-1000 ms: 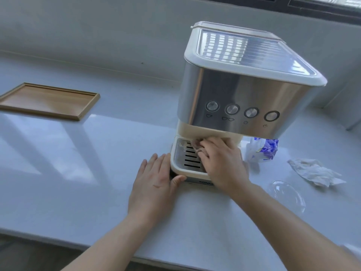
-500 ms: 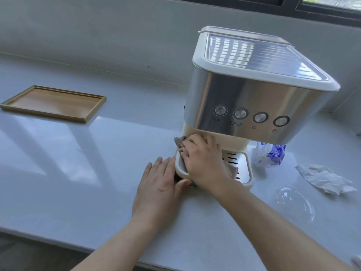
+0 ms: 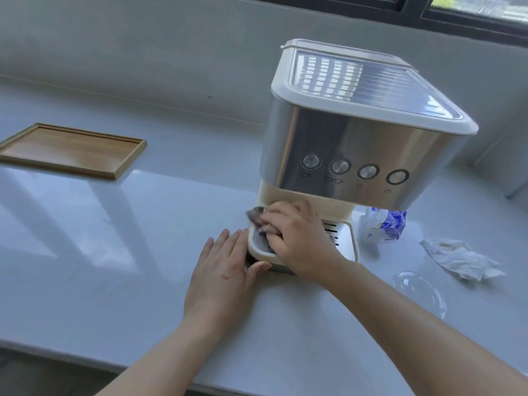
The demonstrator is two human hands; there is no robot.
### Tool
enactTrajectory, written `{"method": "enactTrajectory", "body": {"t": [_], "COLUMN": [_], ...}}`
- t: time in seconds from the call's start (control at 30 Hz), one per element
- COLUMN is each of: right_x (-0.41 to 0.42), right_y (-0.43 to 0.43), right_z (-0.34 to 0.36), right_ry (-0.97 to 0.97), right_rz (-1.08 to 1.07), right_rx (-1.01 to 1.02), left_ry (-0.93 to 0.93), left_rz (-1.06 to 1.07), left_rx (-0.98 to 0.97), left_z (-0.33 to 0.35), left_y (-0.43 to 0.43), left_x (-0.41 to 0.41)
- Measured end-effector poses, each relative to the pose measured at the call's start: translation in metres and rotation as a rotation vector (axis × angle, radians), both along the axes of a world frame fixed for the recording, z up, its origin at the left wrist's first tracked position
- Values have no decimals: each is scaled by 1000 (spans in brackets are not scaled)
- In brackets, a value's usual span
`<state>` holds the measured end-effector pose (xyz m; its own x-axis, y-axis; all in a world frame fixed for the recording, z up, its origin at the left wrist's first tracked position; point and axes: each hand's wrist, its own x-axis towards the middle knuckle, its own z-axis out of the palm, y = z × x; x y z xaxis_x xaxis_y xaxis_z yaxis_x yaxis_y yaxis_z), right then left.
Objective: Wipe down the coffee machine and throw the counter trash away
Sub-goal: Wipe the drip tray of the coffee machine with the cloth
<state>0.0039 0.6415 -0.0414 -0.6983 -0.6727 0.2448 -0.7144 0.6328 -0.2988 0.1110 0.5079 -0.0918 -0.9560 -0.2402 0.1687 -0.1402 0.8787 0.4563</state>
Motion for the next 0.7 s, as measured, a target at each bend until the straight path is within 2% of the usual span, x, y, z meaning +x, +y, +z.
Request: {"method": "enactTrajectory", "body": {"t": [0.07, 0.13, 0.27, 0.33, 0.43, 0.57, 0.63, 0.7], "right_x": [1, -6, -4, 3, 6, 0, 7, 21], "right_y": [29, 60, 79, 60, 26, 4, 25, 58], "right_z": [5, 6, -5, -12, -13, 0, 6, 1], "right_ry": [-20, 20, 234, 259, 219, 51, -29, 49], "right_rz": [158, 149, -269, -394, -359, -217, -172, -261], "right_rx": [35, 87, 67, 48, 68, 128, 32, -115], "left_ry": [8, 18, 26, 19, 20, 12, 2, 5], "left_rz": [6, 9, 9, 8, 12, 8, 3, 3], "left_rx": [0, 11, 34, 28, 33, 48, 53, 53], "left_z": [0, 0, 1, 1, 2, 3, 3, 2], "left_y": [0, -1, -1, -1, 1, -1, -1, 0], "left_x": [0, 0, 1, 1, 1, 1, 0, -1]}}
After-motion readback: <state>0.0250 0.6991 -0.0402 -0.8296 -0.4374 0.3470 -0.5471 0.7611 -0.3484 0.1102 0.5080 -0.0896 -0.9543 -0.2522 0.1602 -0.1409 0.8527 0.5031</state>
